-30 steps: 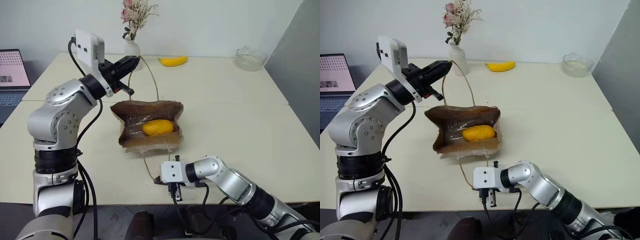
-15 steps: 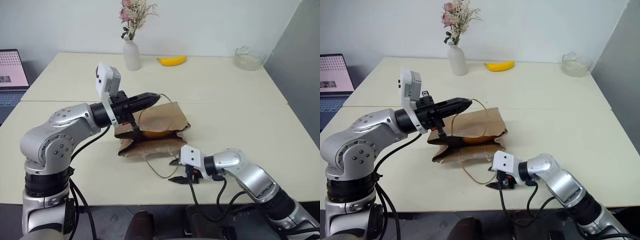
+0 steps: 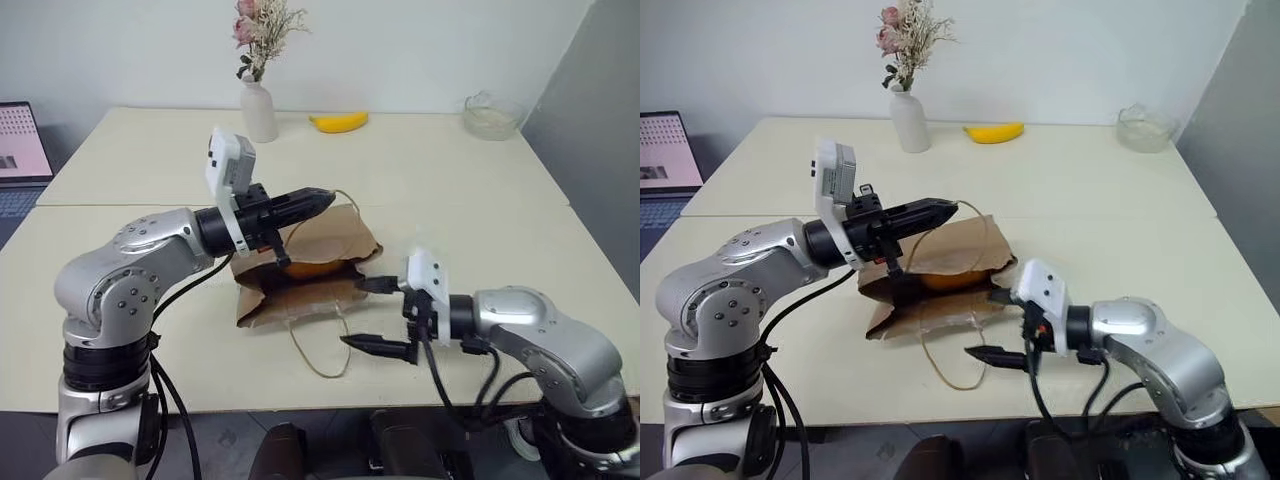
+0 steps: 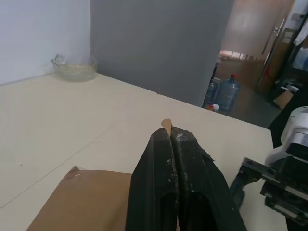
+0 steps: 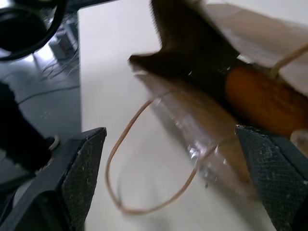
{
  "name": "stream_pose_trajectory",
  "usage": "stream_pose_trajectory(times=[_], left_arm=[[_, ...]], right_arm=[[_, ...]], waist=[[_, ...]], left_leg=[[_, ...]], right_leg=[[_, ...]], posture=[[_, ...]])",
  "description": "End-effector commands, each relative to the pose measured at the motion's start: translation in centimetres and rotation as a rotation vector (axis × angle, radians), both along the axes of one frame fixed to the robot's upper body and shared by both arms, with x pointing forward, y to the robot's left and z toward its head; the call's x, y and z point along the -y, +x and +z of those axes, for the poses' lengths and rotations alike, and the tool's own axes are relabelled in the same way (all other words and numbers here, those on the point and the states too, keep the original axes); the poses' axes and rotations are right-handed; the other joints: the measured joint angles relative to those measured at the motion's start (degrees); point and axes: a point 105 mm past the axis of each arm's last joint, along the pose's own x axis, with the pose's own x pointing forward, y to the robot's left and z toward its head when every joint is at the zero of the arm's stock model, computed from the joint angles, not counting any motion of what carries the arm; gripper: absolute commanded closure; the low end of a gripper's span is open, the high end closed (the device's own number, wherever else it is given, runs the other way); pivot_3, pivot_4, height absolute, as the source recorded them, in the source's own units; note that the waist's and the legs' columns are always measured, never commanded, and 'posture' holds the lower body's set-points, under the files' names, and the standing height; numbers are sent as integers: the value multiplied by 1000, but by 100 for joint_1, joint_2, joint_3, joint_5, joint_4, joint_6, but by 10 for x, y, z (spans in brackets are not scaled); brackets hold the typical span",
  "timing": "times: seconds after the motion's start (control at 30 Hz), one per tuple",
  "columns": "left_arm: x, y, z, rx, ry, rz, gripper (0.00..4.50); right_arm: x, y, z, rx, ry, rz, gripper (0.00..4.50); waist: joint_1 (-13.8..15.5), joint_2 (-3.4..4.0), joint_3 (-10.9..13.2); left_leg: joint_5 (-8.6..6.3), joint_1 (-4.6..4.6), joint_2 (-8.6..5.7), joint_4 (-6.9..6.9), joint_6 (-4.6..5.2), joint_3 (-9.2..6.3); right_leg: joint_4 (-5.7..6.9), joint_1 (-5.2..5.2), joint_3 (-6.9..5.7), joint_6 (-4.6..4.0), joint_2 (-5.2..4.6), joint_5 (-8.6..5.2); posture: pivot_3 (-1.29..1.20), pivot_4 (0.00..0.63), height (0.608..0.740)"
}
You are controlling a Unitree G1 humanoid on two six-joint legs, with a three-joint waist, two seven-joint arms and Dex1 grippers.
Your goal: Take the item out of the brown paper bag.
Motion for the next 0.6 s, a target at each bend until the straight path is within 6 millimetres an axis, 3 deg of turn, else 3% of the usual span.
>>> stream_pose_trajectory(times=[0.03, 0.23, 0.6], left_arm=[[1, -1, 15, 62, -5, -11, 4500], [0, -1, 14, 70, 17, -18, 4500], [1, 0, 15, 77, 7, -24, 4500]], right_arm=[[-21, 13, -7, 10, -9, -64, 15], [-37, 38, 3, 8, 72, -212, 15], [-44, 53, -2, 36, 40, -311, 15]], waist=[[6, 1, 0], [10, 0, 0], [8, 1, 0]], left_leg=[[0, -6, 0, 0, 0, -1], [-1, -21, -6, 2, 0, 7], [-1, -18, -3, 1, 1, 4]], right_leg=[[-2, -3, 0, 0, 0, 0], [-15, -10, 6, 1, -8, 0], [-10, -11, 2, 1, -6, 0]], posture=[[0, 150, 740], [0, 150, 740], [0, 150, 740]])
